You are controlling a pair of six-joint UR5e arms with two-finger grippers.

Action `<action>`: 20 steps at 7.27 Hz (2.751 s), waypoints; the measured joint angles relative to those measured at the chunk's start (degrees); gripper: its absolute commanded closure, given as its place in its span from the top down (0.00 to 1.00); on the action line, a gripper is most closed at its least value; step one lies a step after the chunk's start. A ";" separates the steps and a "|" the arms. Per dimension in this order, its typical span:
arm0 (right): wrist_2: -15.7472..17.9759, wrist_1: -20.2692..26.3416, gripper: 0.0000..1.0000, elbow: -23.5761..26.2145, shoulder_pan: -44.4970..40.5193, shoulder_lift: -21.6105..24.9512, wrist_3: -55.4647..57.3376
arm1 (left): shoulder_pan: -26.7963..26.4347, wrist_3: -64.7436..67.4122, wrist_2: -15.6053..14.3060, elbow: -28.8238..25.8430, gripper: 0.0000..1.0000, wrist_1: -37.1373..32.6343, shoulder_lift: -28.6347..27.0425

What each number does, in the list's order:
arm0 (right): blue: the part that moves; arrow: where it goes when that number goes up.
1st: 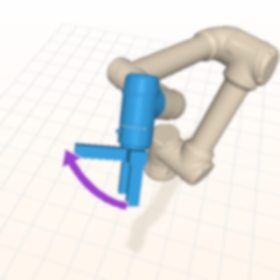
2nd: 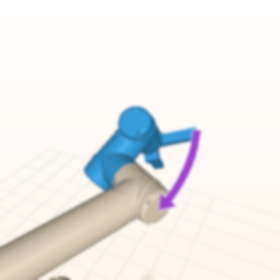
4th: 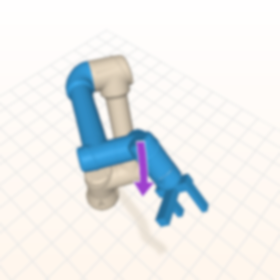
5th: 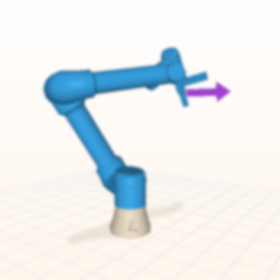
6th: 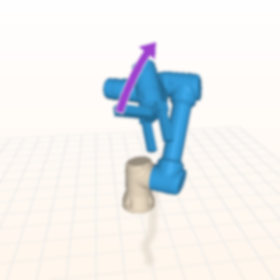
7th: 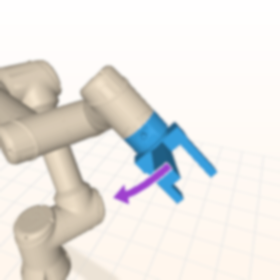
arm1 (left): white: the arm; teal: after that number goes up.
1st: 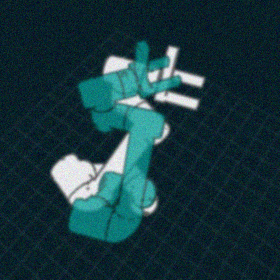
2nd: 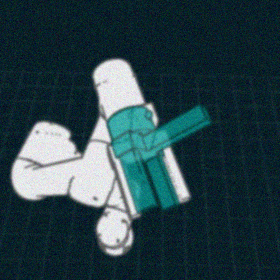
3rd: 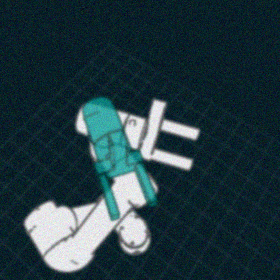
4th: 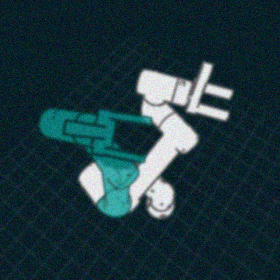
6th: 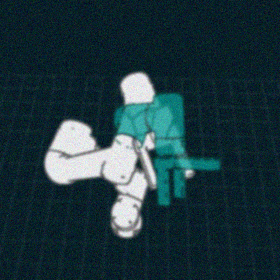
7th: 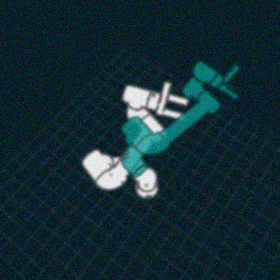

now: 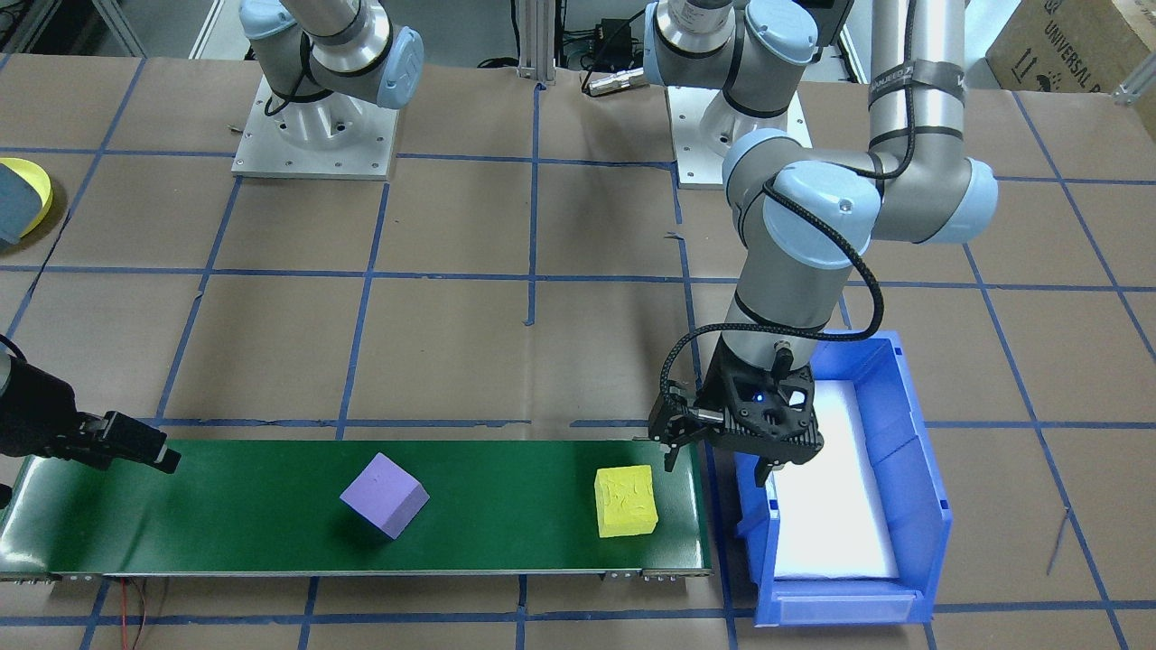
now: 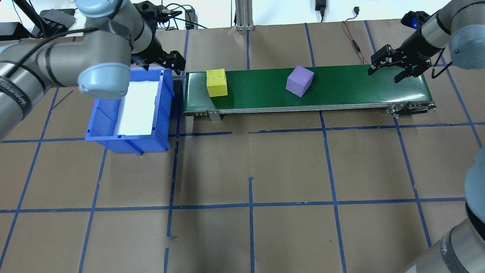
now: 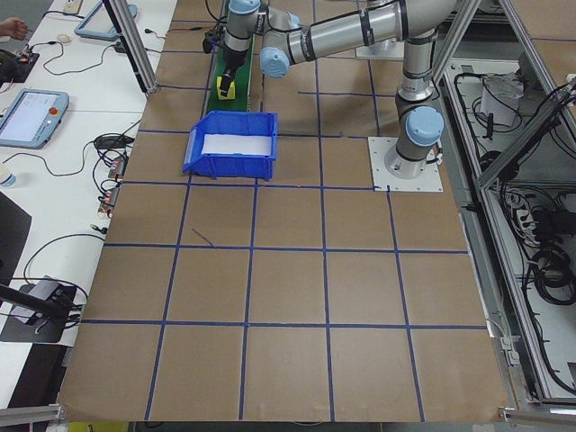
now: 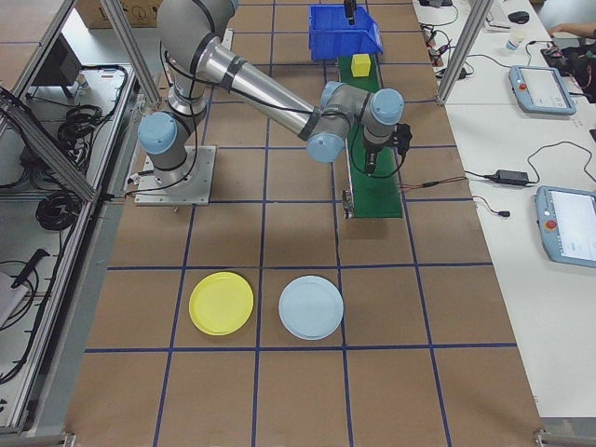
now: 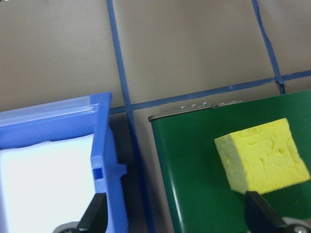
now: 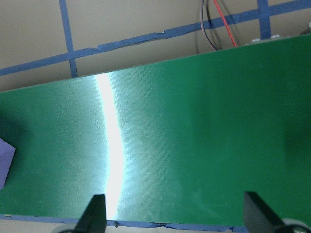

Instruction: Move block left to right into plate

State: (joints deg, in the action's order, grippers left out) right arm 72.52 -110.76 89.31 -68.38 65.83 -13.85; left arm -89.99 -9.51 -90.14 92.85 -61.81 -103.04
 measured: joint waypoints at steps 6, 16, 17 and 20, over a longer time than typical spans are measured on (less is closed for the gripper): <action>-0.01 0.01 1.00 0.25 0.00 0.00 3.32 | 5.12 0.65 -2.70 -4.86 1.00 -33.42 15.53; -0.10 0.01 1.00 0.02 -0.08 -0.18 3.13 | 5.07 -0.17 -2.53 -4.26 1.00 -32.63 16.29; -0.10 0.01 1.00 -0.03 -0.09 -0.26 3.09 | 5.08 -0.22 -2.55 -4.10 1.00 -32.43 16.29; -0.10 -0.04 1.00 -0.31 -0.09 -0.70 3.48 | 5.01 -0.17 -2.53 -4.03 1.00 -32.33 16.29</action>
State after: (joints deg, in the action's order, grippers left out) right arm 72.42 -110.80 88.99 -68.47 65.14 -10.37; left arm -84.98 -9.68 -92.67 88.82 -94.14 -86.75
